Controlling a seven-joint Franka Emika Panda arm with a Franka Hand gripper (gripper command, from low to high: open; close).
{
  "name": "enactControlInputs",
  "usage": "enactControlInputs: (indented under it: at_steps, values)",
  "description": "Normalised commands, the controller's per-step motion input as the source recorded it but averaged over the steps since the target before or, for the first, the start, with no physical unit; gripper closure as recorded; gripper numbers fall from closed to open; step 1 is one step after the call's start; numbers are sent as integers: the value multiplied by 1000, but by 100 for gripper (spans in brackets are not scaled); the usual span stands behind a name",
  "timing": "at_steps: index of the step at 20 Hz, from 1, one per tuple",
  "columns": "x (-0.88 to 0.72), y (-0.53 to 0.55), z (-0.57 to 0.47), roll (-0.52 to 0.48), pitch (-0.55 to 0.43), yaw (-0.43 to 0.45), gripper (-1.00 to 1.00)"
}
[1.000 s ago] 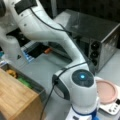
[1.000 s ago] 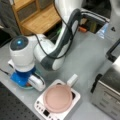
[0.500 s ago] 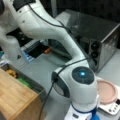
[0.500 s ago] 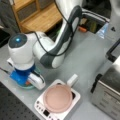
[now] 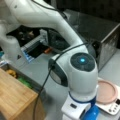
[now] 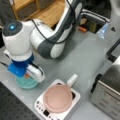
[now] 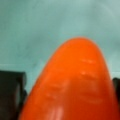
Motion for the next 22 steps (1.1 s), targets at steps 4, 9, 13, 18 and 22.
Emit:
enactControlInputs:
  at_steps: [4, 9, 13, 18, 22]
  values:
    - [-174, 517, 34, -25, -11, -130, 100]
    - [-267, 698, -64, -50, -73, -107, 100]
    - [-340, 649, -111, -101, -121, -69, 100]
    - [-370, 606, -151, -156, -180, -85, 100]
    - [-339, 364, -179, -215, -225, -69, 100]
